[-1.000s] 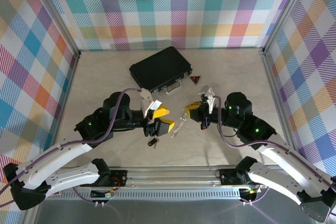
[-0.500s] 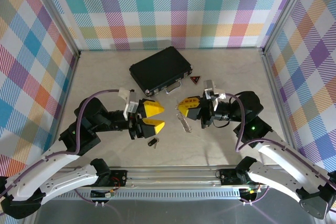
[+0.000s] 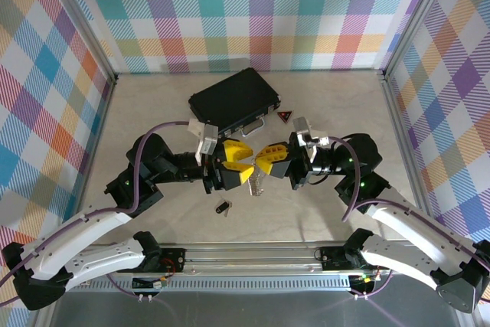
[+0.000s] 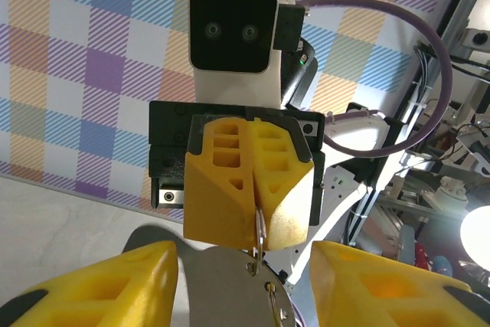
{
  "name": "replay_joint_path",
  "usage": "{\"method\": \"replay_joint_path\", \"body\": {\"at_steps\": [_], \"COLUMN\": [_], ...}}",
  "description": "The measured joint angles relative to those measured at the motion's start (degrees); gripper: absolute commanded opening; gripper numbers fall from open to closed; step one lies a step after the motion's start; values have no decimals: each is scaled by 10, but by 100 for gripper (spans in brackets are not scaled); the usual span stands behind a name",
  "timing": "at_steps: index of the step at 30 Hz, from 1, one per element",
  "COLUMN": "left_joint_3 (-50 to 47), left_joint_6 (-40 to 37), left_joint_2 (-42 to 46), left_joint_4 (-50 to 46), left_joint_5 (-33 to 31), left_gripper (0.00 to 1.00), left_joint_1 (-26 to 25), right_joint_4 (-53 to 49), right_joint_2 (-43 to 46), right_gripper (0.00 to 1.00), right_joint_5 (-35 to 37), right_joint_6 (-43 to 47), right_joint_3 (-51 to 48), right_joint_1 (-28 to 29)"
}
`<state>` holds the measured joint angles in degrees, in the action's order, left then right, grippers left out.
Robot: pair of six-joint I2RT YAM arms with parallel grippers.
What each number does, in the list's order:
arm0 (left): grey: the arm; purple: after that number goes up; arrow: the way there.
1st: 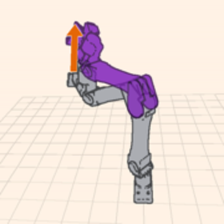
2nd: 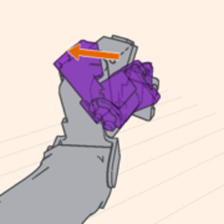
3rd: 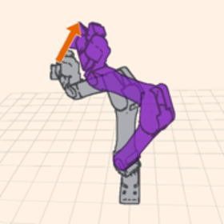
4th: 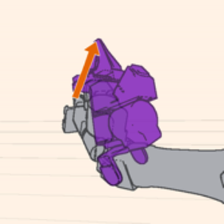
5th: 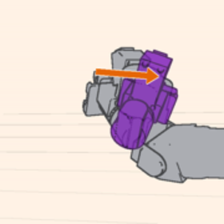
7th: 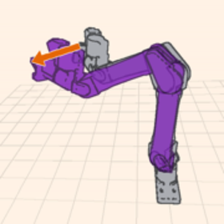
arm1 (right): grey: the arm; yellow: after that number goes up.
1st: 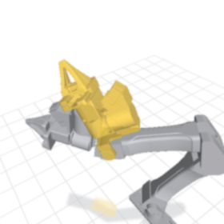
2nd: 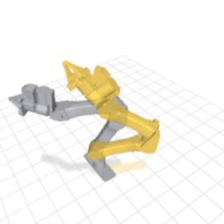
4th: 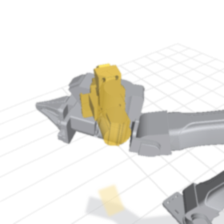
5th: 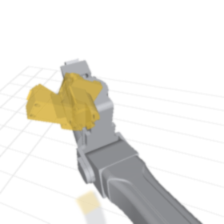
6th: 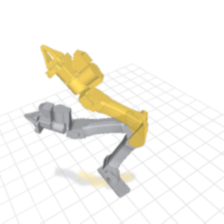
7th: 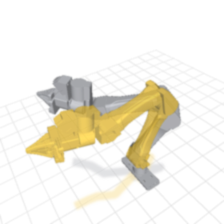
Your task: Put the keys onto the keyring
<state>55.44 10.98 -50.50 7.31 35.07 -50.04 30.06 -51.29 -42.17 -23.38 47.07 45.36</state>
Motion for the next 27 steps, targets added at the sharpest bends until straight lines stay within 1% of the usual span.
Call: {"method": "replay_joint_path", "body": {"at_steps": [5, 8, 12, 21, 27], "left_joint_3": [0, 0, 0, 0, 0], "left_joint_6": [-2, -1, -1, -1, -1], "left_joint_2": [0, 0, 0, -10, -18], "left_joint_4": [10, 18, 21, 25, 32], "left_joint_5": [1, 1, 5, 15, 20], "left_gripper": [38, 36, 36, 42, 41], "left_joint_1": [0, 0, 0, 1, 1], "right_joint_4": [21, 34, 40, 46, 46], "right_joint_2": [0, 0, 0, 0, 0], "right_gripper": [0, 0, 0, 0, 0], "right_joint_5": [-3, -4, -5, -5, -5], "right_joint_6": [-10, -15, -17, -17, -16], "right_joint_3": [0, 0, 0, 0, 0], "right_joint_1": [0, 0, 1, 5, 8]}}
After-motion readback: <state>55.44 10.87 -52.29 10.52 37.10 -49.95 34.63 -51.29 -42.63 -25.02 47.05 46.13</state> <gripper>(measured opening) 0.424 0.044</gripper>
